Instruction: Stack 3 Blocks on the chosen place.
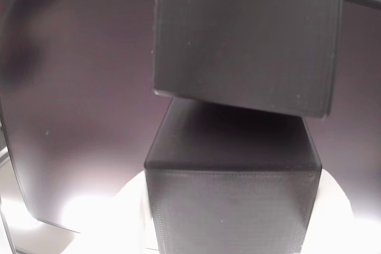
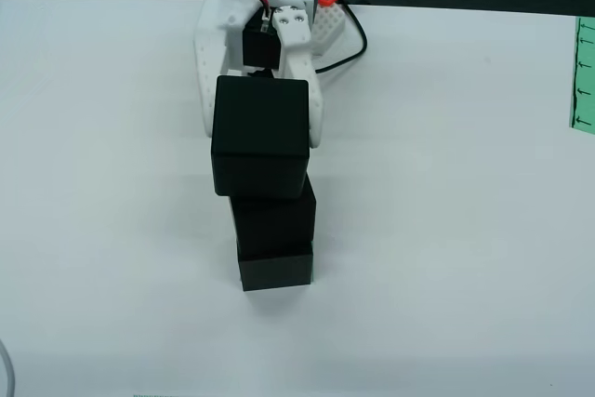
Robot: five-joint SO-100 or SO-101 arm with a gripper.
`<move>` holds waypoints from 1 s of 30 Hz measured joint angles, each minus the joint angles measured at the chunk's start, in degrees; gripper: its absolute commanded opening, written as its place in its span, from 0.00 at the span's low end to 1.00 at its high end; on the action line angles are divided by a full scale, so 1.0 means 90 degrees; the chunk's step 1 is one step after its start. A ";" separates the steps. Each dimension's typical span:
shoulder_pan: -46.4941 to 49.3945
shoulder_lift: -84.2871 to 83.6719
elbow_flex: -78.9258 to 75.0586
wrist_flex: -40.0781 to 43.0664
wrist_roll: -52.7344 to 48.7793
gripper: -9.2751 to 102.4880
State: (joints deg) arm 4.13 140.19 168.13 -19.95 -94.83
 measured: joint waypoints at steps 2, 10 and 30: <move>0.0000 -0.0010 0.0020 -0.0049 0.0000 0.30; 0.0010 -0.0137 0.0020 -0.0205 -0.0107 0.30; 0.0010 -0.0205 0.0117 -0.0361 -0.0156 0.38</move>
State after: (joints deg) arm 4.22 138.34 169.19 -23.20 -96.24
